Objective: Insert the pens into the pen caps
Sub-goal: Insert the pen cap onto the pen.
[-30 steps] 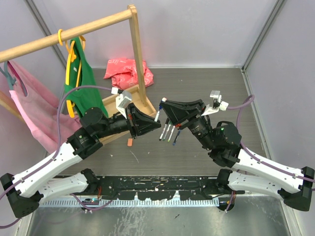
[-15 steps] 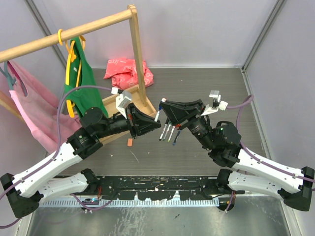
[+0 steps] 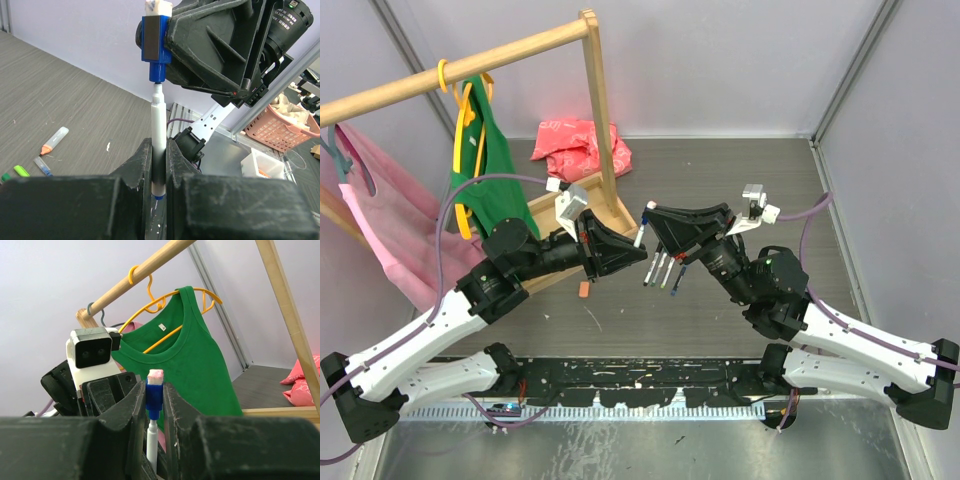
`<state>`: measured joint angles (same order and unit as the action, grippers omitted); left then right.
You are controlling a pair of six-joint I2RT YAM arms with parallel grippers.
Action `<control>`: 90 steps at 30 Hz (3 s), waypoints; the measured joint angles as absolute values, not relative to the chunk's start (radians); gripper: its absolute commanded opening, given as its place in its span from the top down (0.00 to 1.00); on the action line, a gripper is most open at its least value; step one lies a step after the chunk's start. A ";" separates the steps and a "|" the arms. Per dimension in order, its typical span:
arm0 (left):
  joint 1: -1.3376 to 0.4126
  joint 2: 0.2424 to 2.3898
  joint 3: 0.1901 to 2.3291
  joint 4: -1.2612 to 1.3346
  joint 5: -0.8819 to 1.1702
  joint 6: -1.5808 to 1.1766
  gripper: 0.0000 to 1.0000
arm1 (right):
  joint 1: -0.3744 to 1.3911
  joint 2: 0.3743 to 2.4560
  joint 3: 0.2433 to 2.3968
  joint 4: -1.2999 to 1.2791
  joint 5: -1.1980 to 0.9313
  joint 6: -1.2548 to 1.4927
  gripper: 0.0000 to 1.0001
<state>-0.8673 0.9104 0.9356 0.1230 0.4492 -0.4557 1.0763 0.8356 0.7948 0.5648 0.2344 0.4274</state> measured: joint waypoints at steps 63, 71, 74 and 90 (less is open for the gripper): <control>-0.877 0.968 1.098 -0.111 0.307 -0.333 1.00 | 1.061 0.886 0.814 0.480 0.274 0.563 1.00; -0.884 0.973 1.126 -0.160 0.279 -0.326 1.00 | 1.110 0.898 0.813 0.491 0.364 0.558 1.00; -0.889 0.973 1.132 -0.178 0.267 -0.321 1.00 | 1.126 0.904 0.813 0.496 0.386 0.554 1.00; -0.875 0.992 1.198 -0.154 0.376 -0.246 1.00 | 1.178 0.899 0.965 0.375 0.414 0.377 0.79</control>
<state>-0.8745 0.9920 1.1976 -0.1539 0.3759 -0.2462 1.1782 0.8989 0.9646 0.3748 0.4145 0.3767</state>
